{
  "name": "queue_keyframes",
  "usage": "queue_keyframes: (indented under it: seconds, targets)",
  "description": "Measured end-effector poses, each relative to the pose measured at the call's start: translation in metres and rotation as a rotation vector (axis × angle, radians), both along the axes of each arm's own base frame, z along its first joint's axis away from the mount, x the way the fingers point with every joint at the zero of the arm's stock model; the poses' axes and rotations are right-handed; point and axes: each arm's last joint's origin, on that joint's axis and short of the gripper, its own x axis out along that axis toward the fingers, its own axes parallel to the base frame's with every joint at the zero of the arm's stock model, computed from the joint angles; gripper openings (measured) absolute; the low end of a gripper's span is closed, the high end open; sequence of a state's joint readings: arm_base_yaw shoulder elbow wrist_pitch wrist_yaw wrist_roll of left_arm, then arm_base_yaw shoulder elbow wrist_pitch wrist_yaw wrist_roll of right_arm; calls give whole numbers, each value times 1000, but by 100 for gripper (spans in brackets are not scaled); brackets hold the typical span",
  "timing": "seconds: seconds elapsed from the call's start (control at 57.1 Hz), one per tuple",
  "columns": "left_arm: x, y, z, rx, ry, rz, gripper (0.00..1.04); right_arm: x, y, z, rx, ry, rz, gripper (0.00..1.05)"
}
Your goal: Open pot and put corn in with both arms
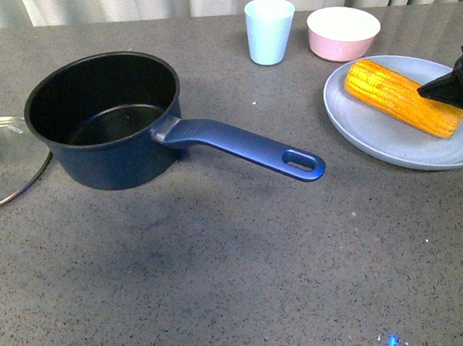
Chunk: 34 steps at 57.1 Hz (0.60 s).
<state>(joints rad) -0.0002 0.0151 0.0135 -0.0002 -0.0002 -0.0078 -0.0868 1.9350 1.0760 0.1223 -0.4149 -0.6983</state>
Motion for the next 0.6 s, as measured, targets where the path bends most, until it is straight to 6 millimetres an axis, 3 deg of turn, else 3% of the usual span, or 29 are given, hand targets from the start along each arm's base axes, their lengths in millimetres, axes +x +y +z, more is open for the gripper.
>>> queue_keyframes:
  seconds: [0.596]
  targets:
    - [0,0,0,0,0,0,96,38,19,-27,-4,81,47,96]
